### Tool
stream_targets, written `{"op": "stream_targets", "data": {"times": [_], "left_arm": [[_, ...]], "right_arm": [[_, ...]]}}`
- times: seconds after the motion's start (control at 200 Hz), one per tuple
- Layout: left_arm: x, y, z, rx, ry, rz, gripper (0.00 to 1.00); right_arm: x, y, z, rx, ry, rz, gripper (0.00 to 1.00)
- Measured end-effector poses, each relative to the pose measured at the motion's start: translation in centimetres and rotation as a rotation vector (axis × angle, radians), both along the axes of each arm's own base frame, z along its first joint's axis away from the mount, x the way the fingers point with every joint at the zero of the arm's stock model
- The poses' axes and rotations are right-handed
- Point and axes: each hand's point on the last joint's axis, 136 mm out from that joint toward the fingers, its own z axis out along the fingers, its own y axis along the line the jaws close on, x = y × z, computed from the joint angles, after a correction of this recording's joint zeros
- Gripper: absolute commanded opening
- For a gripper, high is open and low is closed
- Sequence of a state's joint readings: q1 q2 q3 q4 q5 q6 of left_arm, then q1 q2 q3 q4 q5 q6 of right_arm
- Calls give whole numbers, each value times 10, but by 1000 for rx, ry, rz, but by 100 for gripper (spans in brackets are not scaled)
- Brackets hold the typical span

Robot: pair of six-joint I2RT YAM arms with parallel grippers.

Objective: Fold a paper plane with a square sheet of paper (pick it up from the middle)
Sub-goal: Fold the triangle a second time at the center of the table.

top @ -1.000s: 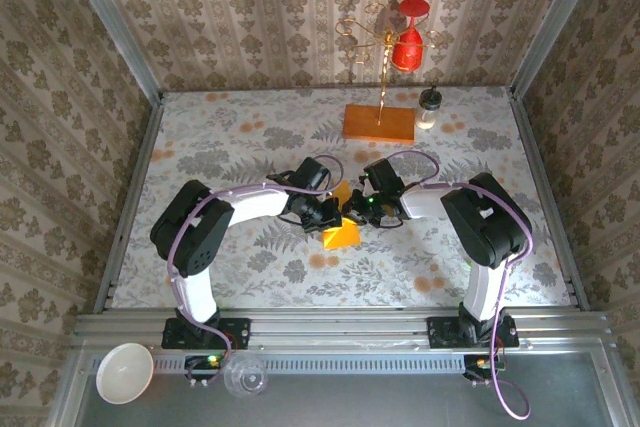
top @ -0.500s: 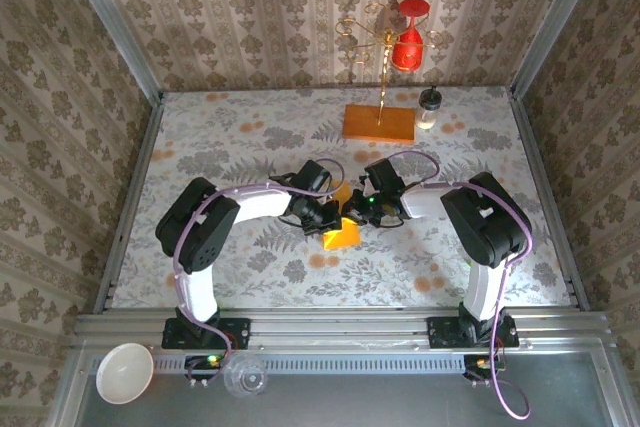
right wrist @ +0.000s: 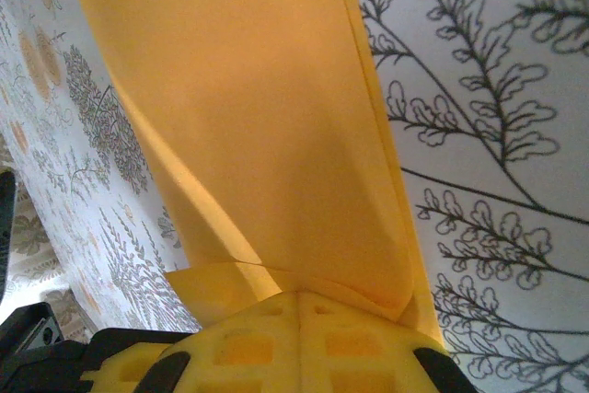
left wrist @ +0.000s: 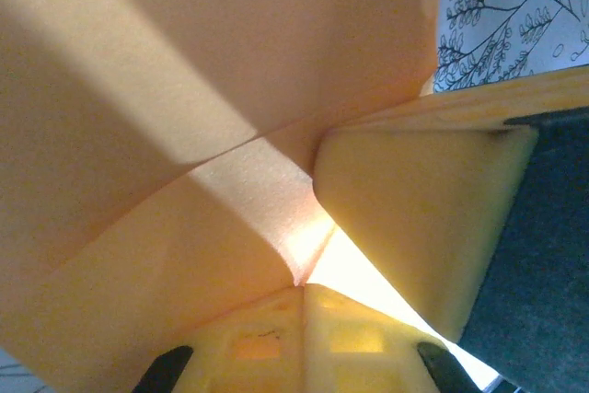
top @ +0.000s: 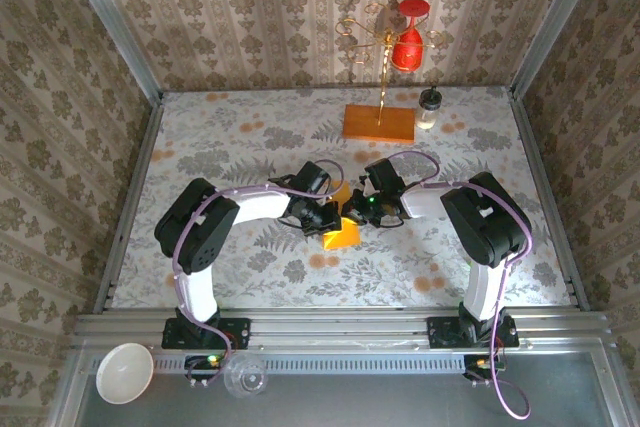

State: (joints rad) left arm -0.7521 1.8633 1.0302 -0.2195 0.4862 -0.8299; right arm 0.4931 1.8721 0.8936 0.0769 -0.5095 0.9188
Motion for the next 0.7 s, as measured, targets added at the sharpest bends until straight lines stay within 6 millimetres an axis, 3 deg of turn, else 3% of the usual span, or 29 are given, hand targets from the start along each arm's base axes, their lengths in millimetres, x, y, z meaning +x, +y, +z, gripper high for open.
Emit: {"op": "stream_targets", "data": {"times": [0.195, 0.42, 0.7], "left_arm": [[-7, 6, 0, 21, -14, -30, 0], [-30, 18, -1, 89, -23, -86, 0], [-58, 47, -3, 117, -6, -86, 0]], "right_arm": [[0, 0, 0, 2, 4, 1, 4], [0, 1, -1, 16, 10, 6, 3], [2, 1, 0, 23, 5, 6, 3]]}}
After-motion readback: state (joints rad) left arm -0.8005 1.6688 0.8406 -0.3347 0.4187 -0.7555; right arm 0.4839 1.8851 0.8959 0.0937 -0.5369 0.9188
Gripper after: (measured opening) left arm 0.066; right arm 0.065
